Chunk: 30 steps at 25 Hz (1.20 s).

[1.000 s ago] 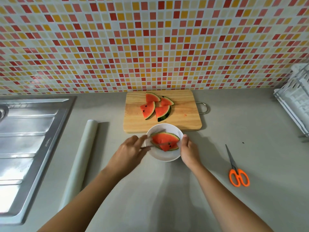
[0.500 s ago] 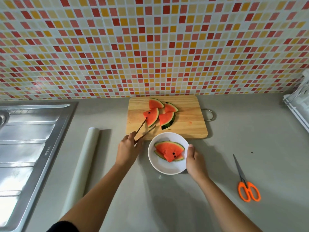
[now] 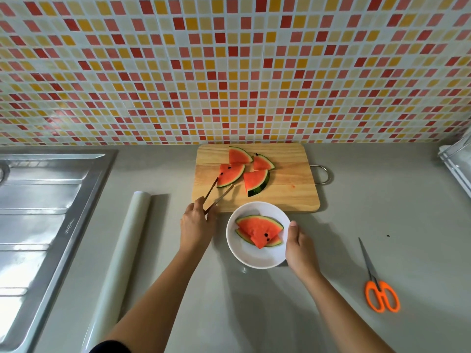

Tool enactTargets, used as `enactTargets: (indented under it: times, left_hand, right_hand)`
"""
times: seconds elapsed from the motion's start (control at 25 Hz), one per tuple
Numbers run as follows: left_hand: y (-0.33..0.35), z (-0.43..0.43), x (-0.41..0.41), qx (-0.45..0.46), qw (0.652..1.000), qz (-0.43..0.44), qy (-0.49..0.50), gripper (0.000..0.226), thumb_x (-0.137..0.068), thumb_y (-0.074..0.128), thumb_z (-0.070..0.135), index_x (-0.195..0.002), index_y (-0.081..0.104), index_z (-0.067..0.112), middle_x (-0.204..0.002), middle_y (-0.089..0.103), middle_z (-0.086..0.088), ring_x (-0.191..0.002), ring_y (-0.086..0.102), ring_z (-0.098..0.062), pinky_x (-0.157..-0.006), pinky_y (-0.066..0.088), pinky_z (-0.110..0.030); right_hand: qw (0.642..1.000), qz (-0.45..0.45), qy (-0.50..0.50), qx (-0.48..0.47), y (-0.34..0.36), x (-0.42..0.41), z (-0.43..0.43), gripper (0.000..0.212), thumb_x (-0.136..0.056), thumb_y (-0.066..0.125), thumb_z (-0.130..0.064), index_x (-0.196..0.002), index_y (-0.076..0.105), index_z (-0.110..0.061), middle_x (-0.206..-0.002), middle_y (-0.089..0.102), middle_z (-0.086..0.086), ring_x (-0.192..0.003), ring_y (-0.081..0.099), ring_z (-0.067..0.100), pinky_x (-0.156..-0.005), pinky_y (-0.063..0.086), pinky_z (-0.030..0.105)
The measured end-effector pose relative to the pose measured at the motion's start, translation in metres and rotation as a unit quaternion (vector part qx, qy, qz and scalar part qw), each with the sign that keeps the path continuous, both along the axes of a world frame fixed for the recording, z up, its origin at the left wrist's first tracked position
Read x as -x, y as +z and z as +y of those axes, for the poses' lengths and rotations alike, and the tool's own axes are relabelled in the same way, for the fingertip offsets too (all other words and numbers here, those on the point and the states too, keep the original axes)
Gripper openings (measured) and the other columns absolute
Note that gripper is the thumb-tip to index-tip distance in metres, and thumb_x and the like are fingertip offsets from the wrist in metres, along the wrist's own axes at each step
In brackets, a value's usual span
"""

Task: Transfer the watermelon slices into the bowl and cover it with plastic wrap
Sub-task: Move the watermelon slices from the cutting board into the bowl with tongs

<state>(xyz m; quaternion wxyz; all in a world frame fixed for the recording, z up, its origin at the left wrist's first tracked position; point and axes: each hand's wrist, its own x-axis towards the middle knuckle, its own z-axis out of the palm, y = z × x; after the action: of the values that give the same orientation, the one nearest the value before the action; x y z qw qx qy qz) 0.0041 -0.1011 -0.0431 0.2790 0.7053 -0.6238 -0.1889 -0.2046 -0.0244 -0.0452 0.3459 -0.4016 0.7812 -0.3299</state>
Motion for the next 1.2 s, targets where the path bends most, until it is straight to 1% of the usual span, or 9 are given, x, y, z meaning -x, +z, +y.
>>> enactTargets:
  times: [0.44, 0.64, 0.72, 0.8, 0.88, 0.96, 1.04, 1.12, 1.2]
  left_hand:
    - [-0.005, -0.021, -0.003, -0.014, 0.999, -0.022, -0.046, 0.039, -0.093, 0.053, 0.028, -0.125, 0.053, 0.007, -0.103, 0.06, -0.022, -0.089, 0.058, -0.042, -0.074, 0.044, -0.04]
    - [-0.006, -0.019, -0.01, -0.013, 0.998, 0.042, -0.035, 0.036, -0.092, 0.055, 0.029, -0.119, 0.057, 0.004, -0.102, 0.064, -0.019, -0.092, 0.057, -0.037, -0.072, 0.04, -0.033]
    - [-0.006, -0.019, -0.013, -0.026, 0.997, 0.065, -0.02, 0.036, -0.092, 0.056, 0.032, -0.117, 0.059, 0.006, -0.099, 0.066, -0.013, -0.09, 0.058, -0.031, -0.071, 0.036, -0.028]
    - [-0.004, -0.019, -0.015, -0.045, 0.994, 0.104, 0.004, 0.033, -0.091, 0.056, 0.035, -0.112, 0.062, 0.01, -0.089, 0.065, -0.003, -0.083, 0.055, -0.023, -0.069, 0.035, -0.023]
    - [-0.003, -0.02, -0.018, -0.061, 0.986, 0.154, 0.022, 0.026, -0.09, 0.058, 0.035, -0.105, 0.065, 0.015, -0.081, 0.064, 0.003, -0.081, 0.056, -0.02, -0.067, 0.036, -0.023]
    - [-0.005, -0.022, -0.021, -0.09, 0.969, 0.227, 0.034, 0.02, -0.09, 0.059, 0.035, -0.098, 0.065, 0.018, -0.079, 0.063, 0.004, -0.075, 0.055, -0.02, -0.064, 0.039, -0.026]
    - [-0.004, -0.021, -0.022, -0.129, 0.927, 0.346, 0.056, 0.024, -0.091, 0.059, 0.03, -0.102, 0.065, 0.009, -0.073, 0.056, 0.001, -0.058, 0.043, -0.015, -0.054, 0.037, -0.024]
    - [0.002, -0.017, -0.021, -0.152, 0.877, 0.451, 0.07, 0.025, -0.092, 0.058, 0.023, -0.102, 0.062, 0.0, -0.067, 0.042, 0.0, -0.048, 0.029, -0.01, -0.044, 0.028, -0.02]
    - [0.012, -0.009, -0.021, -0.161, 0.849, 0.501, 0.058, 0.019, -0.093, 0.056, 0.02, -0.096, 0.061, 0.001, -0.067, 0.037, 0.0, -0.044, 0.025, -0.007, -0.04, 0.024, -0.017]
  right_hand:
    - [1.0, 0.0, -0.001, 0.003, -0.002, 0.0, 0.0, 0.049, -0.099, 0.024, -0.036, -0.071, 0.049, -0.004, -0.064, 0.056, 0.007, -0.061, 0.053, 0.019, -0.055, 0.038, 0.029]
    - [1.0, -0.004, -0.006, 0.002, -0.003, 0.0, 0.001, 0.049, -0.098, 0.024, -0.038, -0.072, 0.05, -0.006, -0.065, 0.058, 0.006, -0.061, 0.054, 0.016, -0.054, 0.039, 0.027]
    - [1.0, -0.006, -0.004, 0.002, -0.004, 0.001, 0.001, 0.049, -0.098, 0.024, -0.038, -0.073, 0.051, -0.006, -0.066, 0.058, 0.006, -0.061, 0.055, 0.016, -0.054, 0.039, 0.027]
    - [1.0, -0.006, -0.004, 0.001, -0.004, 0.001, 0.0, 0.048, -0.098, 0.024, -0.038, -0.074, 0.052, -0.007, -0.066, 0.059, 0.005, -0.062, 0.055, 0.016, -0.054, 0.039, 0.027]
    - [1.0, -0.005, -0.006, 0.001, -0.005, 0.001, 0.0, 0.048, -0.098, 0.024, -0.038, -0.074, 0.052, -0.007, -0.066, 0.058, 0.005, -0.063, 0.056, 0.017, -0.055, 0.039, 0.027]
    - [1.0, -0.005, -0.005, 0.003, -0.006, 0.001, 0.0, 0.049, -0.098, 0.023, -0.038, -0.074, 0.051, -0.006, -0.066, 0.058, 0.006, -0.062, 0.055, 0.018, -0.055, 0.04, 0.027]
    - [1.0, -0.005, -0.005, 0.004, -0.006, 0.001, 0.0, 0.049, -0.098, 0.023, -0.037, -0.074, 0.051, -0.005, -0.066, 0.058, 0.006, -0.062, 0.055, 0.018, -0.055, 0.04, 0.027]
    - [1.0, -0.003, -0.005, 0.008, -0.006, 0.001, 0.0, 0.048, -0.098, 0.024, -0.037, -0.072, 0.05, -0.007, -0.064, 0.057, 0.005, -0.061, 0.054, 0.017, -0.055, 0.039, 0.027]
    - [1.0, 0.001, -0.004, 0.009, -0.005, 0.001, 0.0, 0.047, -0.098, 0.024, -0.037, -0.069, 0.048, -0.009, -0.063, 0.056, 0.004, -0.06, 0.054, 0.016, -0.054, 0.038, 0.027]
